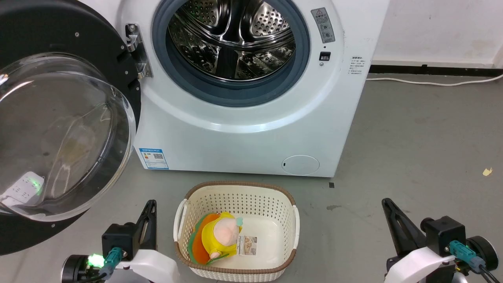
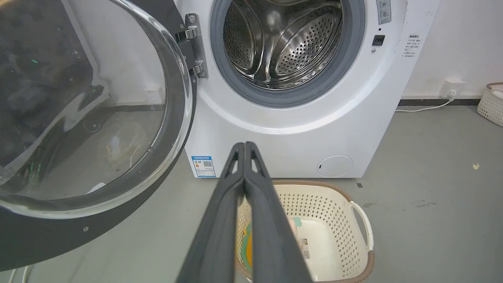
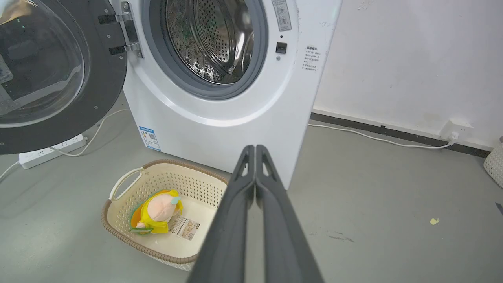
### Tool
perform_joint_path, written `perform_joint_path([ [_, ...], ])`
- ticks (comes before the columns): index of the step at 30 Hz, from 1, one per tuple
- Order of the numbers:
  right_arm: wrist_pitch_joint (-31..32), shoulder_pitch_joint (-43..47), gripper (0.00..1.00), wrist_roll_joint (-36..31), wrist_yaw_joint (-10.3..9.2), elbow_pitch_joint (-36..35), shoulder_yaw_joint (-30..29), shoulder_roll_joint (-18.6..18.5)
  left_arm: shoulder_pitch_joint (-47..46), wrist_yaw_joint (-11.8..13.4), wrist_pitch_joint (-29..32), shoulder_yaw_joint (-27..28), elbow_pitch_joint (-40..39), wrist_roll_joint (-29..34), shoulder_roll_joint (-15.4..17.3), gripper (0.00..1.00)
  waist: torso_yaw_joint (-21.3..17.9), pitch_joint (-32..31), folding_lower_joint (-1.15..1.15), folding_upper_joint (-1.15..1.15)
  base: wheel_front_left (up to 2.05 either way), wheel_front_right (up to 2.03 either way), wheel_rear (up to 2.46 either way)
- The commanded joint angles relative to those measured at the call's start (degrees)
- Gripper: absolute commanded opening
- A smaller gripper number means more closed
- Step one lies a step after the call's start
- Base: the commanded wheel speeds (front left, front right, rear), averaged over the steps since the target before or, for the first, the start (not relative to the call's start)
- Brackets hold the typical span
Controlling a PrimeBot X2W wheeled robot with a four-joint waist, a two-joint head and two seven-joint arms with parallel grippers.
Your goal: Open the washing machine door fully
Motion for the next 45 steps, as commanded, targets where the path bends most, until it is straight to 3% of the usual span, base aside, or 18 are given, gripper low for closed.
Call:
perform_joint_path([
  [1, 0.0, -0.7, 0.00, -0.4, 0.05, -0.3, 0.0, 0.4, -0.9, -0.2, 0.0, 0.2, -0.3, 0.5, 0.0, 0.00, 0.0, 0.0, 0.00, 0.00, 0.00, 0.00, 0.00],
  [45, 0.0, -0.7, 0.00, -0.4, 0.05, -0.3, 0.0, 0.4, -0.9, -0.2, 0.0, 0.2, -0.3, 0.5, 0.0, 0.00, 0.0, 0.0, 0.00, 0.00, 0.00, 0.00, 0.00],
])
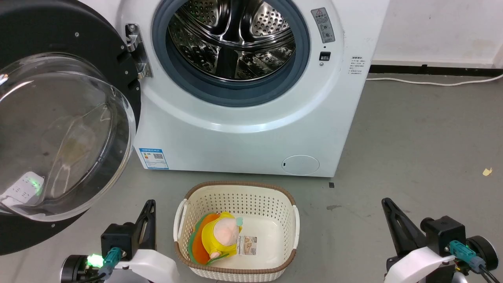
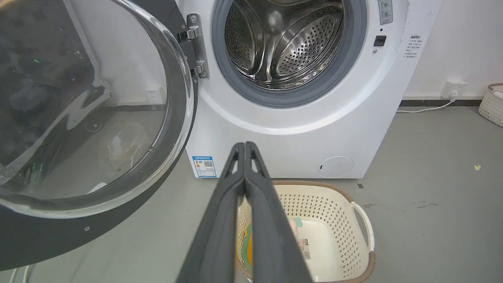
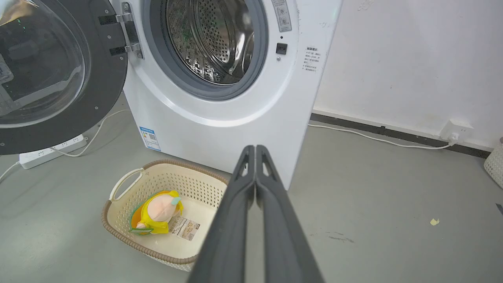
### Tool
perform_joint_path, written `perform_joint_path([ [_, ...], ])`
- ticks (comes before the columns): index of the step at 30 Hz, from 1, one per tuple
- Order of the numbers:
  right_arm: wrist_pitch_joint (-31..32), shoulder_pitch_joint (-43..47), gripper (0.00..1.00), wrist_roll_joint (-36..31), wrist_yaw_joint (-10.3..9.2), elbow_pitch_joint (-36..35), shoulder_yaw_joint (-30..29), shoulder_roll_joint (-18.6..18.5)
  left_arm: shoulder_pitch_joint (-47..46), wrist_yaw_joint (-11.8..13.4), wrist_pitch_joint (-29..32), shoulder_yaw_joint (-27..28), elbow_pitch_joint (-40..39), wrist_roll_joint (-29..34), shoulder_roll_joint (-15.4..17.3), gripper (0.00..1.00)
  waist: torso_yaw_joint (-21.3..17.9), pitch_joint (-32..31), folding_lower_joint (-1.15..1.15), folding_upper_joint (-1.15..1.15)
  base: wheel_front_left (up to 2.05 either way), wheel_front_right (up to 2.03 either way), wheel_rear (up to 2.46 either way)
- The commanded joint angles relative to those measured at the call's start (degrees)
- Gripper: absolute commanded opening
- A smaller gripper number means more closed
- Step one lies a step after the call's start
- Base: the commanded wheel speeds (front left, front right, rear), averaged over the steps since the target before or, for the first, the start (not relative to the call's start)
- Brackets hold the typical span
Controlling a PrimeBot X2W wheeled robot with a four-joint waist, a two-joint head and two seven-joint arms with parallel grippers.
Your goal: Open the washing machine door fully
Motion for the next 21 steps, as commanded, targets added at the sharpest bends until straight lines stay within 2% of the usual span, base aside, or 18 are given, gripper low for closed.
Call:
perform_joint_path([
  [1, 0.0, -0.7, 0.00, -0.4, 0.05, -0.2, 0.0, 0.3, -0.9, -0.2, 0.0, 0.0, -0.2, 0.5, 0.0, 0.00, 0.0, 0.0, 0.00, 0.00, 0.00, 0.00, 0.00],
  [21, 0.0, -0.7, 0.00, -0.4, 0.05, -0.2, 0.0, 0.3, -0.9, -0.2, 0.0, 0.0, -0.2, 0.5, 0.0, 0.00, 0.0, 0.0, 0.00, 0.00, 0.00, 0.00, 0.00],
])
